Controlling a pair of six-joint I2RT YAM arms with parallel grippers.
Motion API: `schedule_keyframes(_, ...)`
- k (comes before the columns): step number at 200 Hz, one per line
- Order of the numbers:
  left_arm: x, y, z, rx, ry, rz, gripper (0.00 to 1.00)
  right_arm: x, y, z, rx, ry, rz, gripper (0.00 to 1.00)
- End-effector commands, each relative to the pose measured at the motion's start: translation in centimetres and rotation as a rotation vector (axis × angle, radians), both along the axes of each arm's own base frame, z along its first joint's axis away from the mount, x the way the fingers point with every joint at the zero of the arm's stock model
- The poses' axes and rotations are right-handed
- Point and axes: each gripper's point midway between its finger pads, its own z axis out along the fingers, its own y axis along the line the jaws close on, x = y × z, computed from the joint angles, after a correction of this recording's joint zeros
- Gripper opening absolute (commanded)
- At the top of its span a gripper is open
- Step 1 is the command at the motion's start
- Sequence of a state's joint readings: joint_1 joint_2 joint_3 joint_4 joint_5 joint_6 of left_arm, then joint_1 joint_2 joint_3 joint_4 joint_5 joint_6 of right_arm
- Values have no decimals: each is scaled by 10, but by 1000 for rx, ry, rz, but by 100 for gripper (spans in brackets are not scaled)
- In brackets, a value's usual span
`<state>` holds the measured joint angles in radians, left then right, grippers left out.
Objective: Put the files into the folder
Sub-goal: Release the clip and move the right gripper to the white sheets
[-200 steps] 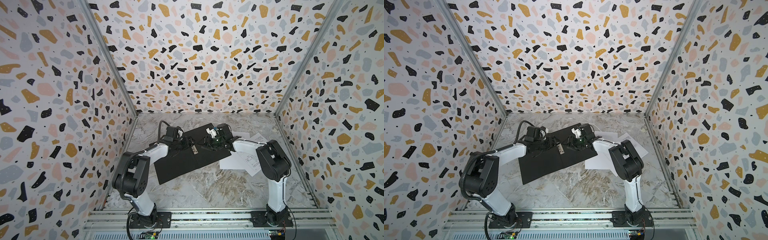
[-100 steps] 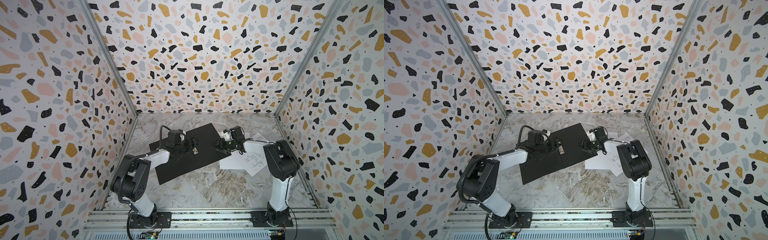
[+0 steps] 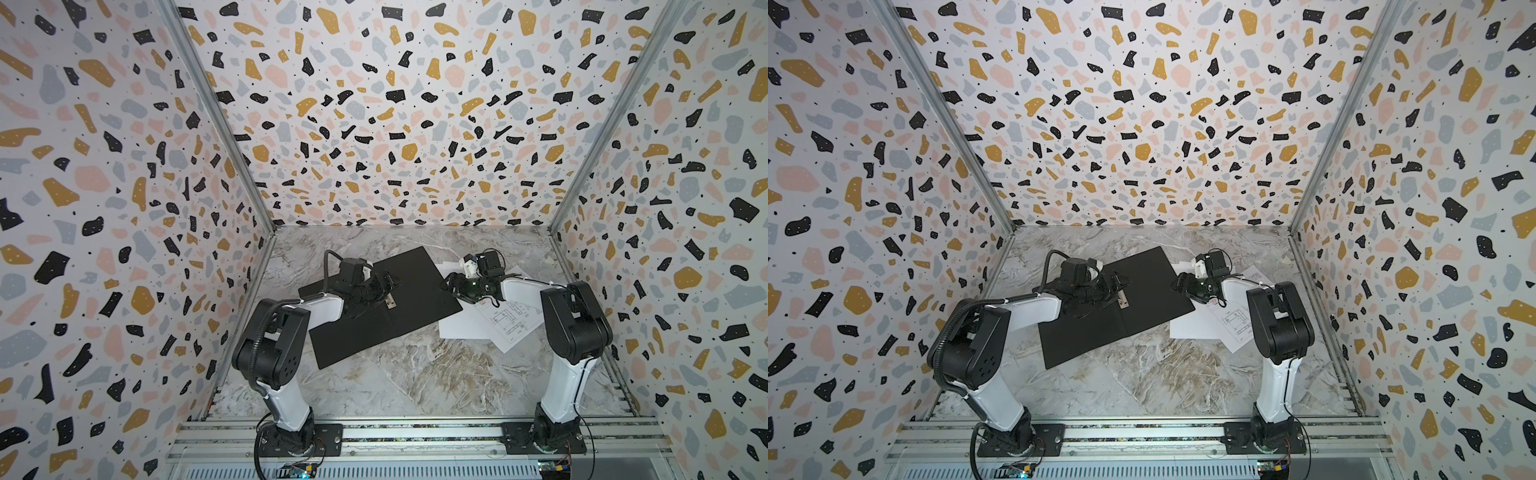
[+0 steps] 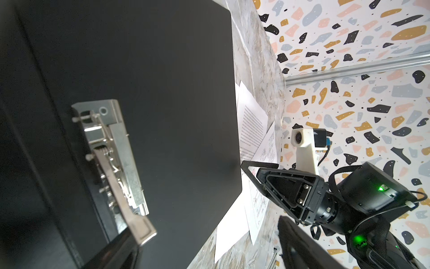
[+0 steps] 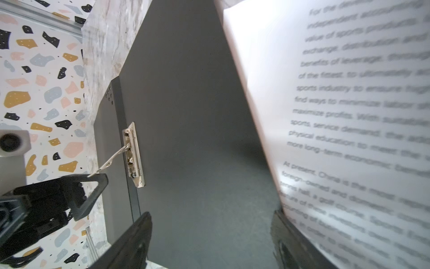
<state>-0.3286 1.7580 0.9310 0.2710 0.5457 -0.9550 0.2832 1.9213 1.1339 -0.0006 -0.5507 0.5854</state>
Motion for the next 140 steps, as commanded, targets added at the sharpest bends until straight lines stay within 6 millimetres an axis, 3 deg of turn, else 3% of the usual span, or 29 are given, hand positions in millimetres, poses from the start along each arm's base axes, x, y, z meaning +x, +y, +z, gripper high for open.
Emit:
schedule_keyframes(1, 16, -5, 17, -14, -61, 4, 89, 6, -13, 14, -49, -68, 5, 82)
schedule_keyframes(46, 31, -5, 12, 13, -62, 19, 89, 6, -14, 4, -63, -59, 20, 84)
schedule_keyframes(83, 43, 1, 9, 36, -73, 34, 89, -4, -6, 0, -12, -33, 55, 84)
schedule_keyframes(140, 58, 16, -12, 106, -41, 41, 89, -26, 6, 3, 87, 11, 92, 78)
